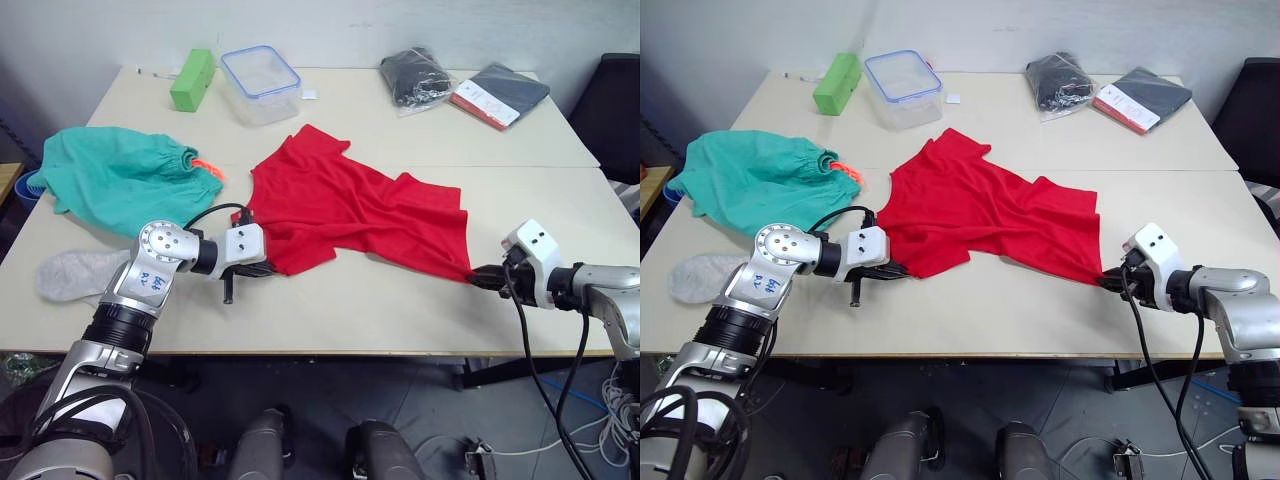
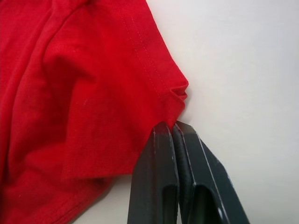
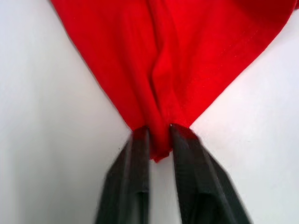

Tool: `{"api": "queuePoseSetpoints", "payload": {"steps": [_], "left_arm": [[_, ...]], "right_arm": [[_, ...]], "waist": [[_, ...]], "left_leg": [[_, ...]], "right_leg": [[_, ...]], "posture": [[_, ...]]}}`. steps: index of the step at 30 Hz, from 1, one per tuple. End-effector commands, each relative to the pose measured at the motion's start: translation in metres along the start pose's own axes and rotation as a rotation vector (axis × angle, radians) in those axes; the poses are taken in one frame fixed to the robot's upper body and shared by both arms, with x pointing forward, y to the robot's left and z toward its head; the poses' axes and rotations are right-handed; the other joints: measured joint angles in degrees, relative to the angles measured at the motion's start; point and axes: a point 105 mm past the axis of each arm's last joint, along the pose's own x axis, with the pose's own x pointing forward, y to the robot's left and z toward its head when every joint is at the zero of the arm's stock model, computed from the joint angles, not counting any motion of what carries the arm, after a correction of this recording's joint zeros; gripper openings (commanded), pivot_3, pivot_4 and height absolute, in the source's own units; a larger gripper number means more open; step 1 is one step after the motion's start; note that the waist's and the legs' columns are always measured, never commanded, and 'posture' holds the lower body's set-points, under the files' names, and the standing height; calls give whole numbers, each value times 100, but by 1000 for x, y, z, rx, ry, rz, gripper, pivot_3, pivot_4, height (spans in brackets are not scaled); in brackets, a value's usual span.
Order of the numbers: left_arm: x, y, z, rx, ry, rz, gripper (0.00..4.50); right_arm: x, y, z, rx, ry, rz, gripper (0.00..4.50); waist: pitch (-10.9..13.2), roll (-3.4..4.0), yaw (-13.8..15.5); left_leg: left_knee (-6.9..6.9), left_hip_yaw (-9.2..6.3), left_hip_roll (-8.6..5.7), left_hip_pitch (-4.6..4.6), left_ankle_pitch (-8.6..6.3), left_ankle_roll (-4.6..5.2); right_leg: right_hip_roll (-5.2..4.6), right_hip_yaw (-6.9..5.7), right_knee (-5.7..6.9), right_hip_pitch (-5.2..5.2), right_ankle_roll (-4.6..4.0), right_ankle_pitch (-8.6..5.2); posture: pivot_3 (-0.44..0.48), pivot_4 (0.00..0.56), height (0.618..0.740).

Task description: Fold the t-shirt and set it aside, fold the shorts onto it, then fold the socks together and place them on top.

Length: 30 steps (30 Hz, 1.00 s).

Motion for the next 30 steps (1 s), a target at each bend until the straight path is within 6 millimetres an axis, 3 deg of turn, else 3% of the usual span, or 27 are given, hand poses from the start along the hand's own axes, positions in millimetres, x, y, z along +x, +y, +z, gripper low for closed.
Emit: {"api": "queuePoseSetpoints", "payload": {"steps": [1,6,9,12,18,23,27,30], "left_arm": [[-7,6,4,24,-1,25,0],[-11,-1,5,2,-25,-9,0],[-21,-16,5,-39,-43,-76,0],[-39,-39,-4,-80,-28,-164,0],[-65,-64,-17,-159,28,-203,0],[-82,-80,-22,-214,64,-240,0],[-97,-98,-27,-264,108,-313,0],[-107,-109,-29,-297,135,-365,0]], "right_arm": [[-5,2,13,-19,-42,4,34],[-7,6,27,-112,-116,14,34],[-12,20,39,-262,-192,60,34],[-19,40,38,-446,-224,111,34],[-32,74,11,-760,-219,241,34],[-43,91,-12,-968,-203,317,34],[-48,91,-32,-1162,-199,318,34],[-48,78,-39,-1295,-185,270,34]], "waist": [[0,0,0],[0,0,-5],[0,1,-21],[0,1,-16],[1,3,13],[0,3,-5],[1,3,-27],[8,15,-15]], "left_leg": [[0,0,0,0,0,0],[1,0,0,0,0,0],[-3,5,2,0,0,0],[-5,4,4,-4,0,-1],[-3,0,2,0,-6,8],[-4,-4,1,8,-12,12],[-9,-1,3,18,-16,3],[-8,0,4,26,-15,2]], "right_leg": [[0,0,0,0,0,0],[0,0,1,0,0,0],[2,4,1,-5,0,0],[4,4,-1,-8,0,0],[-1,3,-3,-1,0,0],[-3,2,-4,10,1,0],[1,4,-11,17,-1,-2],[1,6,-10,25,-2,-3]], "posture": [[0,150,740],[0,150,740],[0,150,740],[0,150,740],[0,150,740],[0,150,740],[0,150,740],[0,150,740]]}}
